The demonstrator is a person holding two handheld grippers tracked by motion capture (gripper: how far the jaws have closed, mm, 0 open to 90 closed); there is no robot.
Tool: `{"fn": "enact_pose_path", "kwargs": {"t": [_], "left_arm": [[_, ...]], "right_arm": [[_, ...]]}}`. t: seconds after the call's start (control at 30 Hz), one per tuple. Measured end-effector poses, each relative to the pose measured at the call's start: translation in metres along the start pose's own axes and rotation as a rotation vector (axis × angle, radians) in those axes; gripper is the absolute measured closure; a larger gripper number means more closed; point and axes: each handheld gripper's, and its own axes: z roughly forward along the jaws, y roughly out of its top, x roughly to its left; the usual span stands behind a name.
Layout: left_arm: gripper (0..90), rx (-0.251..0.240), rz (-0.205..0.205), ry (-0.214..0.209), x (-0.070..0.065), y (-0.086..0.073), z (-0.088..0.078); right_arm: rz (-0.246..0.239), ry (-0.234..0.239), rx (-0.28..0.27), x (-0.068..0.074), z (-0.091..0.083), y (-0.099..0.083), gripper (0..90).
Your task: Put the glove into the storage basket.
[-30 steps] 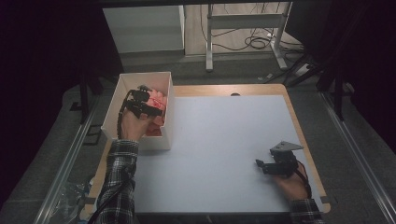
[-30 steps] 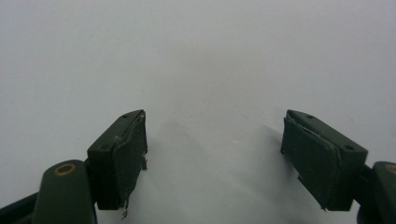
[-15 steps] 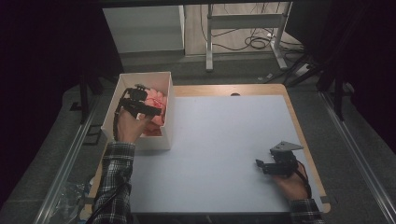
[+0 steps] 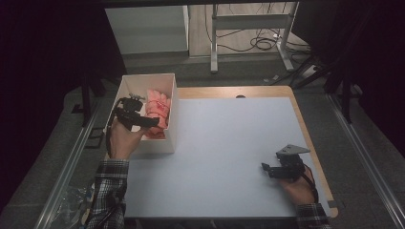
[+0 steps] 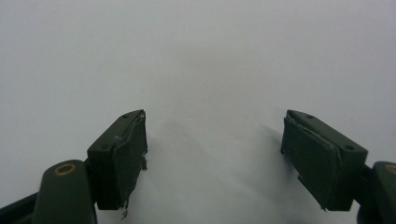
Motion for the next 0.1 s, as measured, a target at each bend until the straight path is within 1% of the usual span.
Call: {"fn": "enact_pose_path", "kwargs": {"t": [0.1], "left_arm": [[0.4, -0.007, -0.001, -0.004, 0.0002, -0.0035, -0.0039]], "right_arm": [[0.001, 0.0, -0.001, 0.0002, 0.0001, -0.0001, 22.8]]}}
